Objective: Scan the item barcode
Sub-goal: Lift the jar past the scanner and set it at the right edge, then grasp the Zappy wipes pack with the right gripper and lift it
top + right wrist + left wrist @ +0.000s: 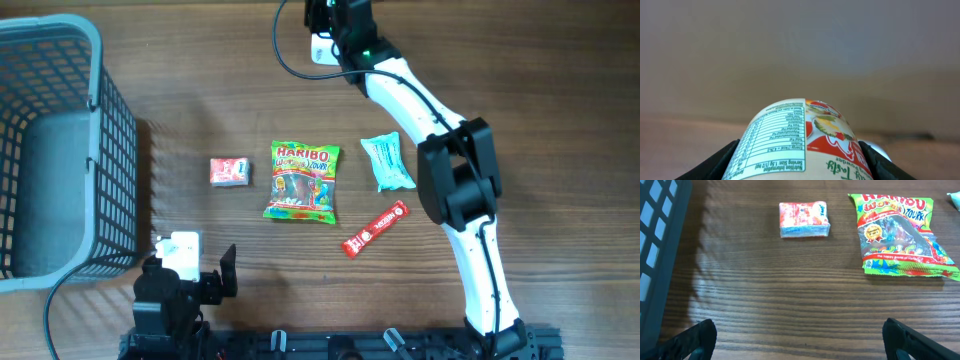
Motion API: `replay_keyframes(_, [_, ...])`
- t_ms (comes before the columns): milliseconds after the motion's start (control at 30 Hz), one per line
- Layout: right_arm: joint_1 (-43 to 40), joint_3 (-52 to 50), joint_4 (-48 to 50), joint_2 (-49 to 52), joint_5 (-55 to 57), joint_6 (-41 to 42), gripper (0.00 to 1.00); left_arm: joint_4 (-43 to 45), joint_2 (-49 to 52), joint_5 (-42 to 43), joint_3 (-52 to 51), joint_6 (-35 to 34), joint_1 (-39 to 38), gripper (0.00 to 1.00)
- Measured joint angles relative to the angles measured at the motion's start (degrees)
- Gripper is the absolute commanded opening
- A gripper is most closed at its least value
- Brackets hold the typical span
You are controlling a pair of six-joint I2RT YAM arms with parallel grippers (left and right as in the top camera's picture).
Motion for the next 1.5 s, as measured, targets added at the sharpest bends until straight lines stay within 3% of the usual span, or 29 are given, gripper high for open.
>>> replay_keyframes(200, [-5.09, 0.02, -23.71, -10.38, 9.40, -1.95, 0.45, 0.04, 0.00, -0.02, 0.00, 0.02, 0.00, 1.00])
replay_keyframes(300, [-13.16, 0.28, -35.89, -18.05, 15.45, -2.32, 0.50, 0.00, 0.00, -0.02, 0.00, 0.00, 0.00, 1.00])
replay_keyframes(400, [-24.20, 0.98, -40.96, -19.41, 17.77, -2.27, 0.55, 0.00, 0.00, 0.00, 0.00, 0.00, 0.00, 1.00])
replay_keyframes(567, [-45.31, 0.87, -45.92, -14.60, 9.03, -1.40, 0.57, -0.02, 0.00, -0.02, 0.00, 0.00, 0.00, 1.00])
replay_keyframes(767, [-59.95, 0.83, -50.62, -9.46, -3.76, -0.74, 0.58, -0.02, 0.00, -0.02, 0.00, 0.02, 0.00, 1.00])
replay_keyframes(867, [-62.45, 0.83, -52.52, -6.80, -6.27, -0.74, 0.63, 0.00, 0.00, -0.02, 0.00, 0.00, 0.00, 1.00])
replay_keyframes(900, [-62.66, 0.83, -53.16, -5.81, -6.75, -0.76, 0.78, 0.00, 0.00, -0.02, 0.00, 0.00, 0.00, 1.00])
replay_keyframes(933, [-62.86, 0.81, -53.62, -4.57, -7.17, -0.74, 1.00, -0.02, 0.00, -0.02, 0.00, 0.00, 0.00, 1.00])
replay_keyframes(1233, [-63.58, 4.13, -54.18, -5.99, -7.82, 0.15, 1.00, -0.02, 0.00, -0.02, 0.00, 0.00, 0.00, 1.00])
replay_keyframes(1367, [-63.04, 8.37, -56.61, -19.76, -15.41, 2.12, 1.00, 0.02, 0.00, 0.00, 0.00, 0.02, 0.00, 1.00])
replay_keyframes(1500, [-53.53, 12.13, -67.28, -37.70, -23.06, 2.69, 0.99, 0.00, 0.00, -0.02, 0.00, 0.00, 0.00, 1.00])
